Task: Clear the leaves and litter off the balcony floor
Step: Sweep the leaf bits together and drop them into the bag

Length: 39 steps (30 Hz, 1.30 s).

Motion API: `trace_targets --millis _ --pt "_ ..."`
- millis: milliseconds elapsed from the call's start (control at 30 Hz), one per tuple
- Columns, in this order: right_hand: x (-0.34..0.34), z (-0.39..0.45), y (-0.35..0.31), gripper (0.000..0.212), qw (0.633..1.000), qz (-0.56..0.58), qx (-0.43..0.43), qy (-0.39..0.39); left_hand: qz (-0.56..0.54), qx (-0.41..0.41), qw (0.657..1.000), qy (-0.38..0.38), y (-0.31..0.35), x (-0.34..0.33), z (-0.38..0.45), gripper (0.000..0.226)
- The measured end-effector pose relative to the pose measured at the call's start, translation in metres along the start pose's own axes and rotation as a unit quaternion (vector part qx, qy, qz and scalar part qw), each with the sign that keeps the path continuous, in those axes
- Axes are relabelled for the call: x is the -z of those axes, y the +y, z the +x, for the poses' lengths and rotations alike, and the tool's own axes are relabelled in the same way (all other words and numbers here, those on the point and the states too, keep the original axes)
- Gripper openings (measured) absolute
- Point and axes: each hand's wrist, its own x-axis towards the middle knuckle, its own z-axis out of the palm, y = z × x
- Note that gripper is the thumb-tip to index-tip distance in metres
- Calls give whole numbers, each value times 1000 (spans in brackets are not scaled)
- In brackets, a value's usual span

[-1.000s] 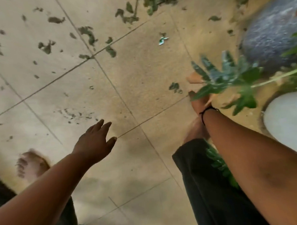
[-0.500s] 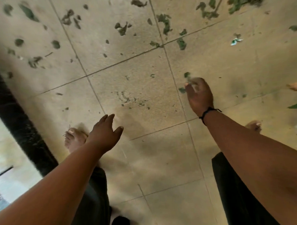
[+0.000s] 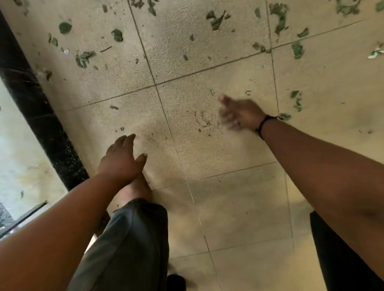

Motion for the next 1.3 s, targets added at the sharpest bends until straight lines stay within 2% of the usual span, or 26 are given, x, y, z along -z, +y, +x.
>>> trace_targets --millis 100,167,233,300,400,467,533,600,667,700,733,800,833,900,933,1000,1167,1200,1233,1300 --pt "-7 12 -43 38 976 123 104 149 32 -36 998 46 -16 14 9 69" --pt "-24 14 -51 35 976 102 113 153 76 -54 994 63 -30 27 12 69" --pt "-49 13 -40 35 990 -5 102 94 141 -68 986 66 -46 37 13 69" --pt "-84 9 -20 38 988 -132 83 -11 208 -82 971 83 -66 45 15 71" --pt "-139 0 5 43 934 -308 20 -180 257 -74 953 142 -100 54 22 78" --pt "-165 4 14 35 916 -319 -44 -239 247 -33 949 194 -127 60 28 84" --pt "-172 11 10 31 932 -239 -120 -243 202 24 951 231 -148 66 33 95" --pt "-174 20 -5 26 966 -135 -127 -181 143 82 961 222 -166 67 42 105" --pt "-178 27 -24 13 998 -55 0 -22 69 105 976 178 -178 68 49 111" --pt "-180 29 -33 7 993 -56 81 64 37 101 981 160 -183 68 53 114" --pt "-186 31 -45 7 976 -100 149 127 13 93 984 149 -188 69 56 118" --pt "-205 32 -63 23 913 -276 260 153 -4 88 990 112 -193 74 59 123" --pt "-217 32 -69 30 864 -381 305 126 -6 89 993 82 -192 79 59 126" --pt "-249 33 -76 41 739 -558 376 26 -3 99 995 20 -193 89 58 132" --pt "-265 33 -73 49 684 -609 401 -27 0 101 995 -7 -193 93 58 136" --pt "-292 38 -67 69 610 -665 417 -110 -4 96 994 -43 -197 100 59 142" --pt "-281 73 -54 90 504 -730 437 -149 -6 82 993 -88 -204 108 61 147" --pt "-272 76 -60 91 495 -734 443 -141 -3 80 992 -93 -205 108 60 148" --pt "-261 79 -67 92 507 -735 434 -119 1 76 993 -95 -206 108 61 148" --pt "-244 84 -85 97 573 -722 388 -10 8 73 992 -100 -207 108 61 148"
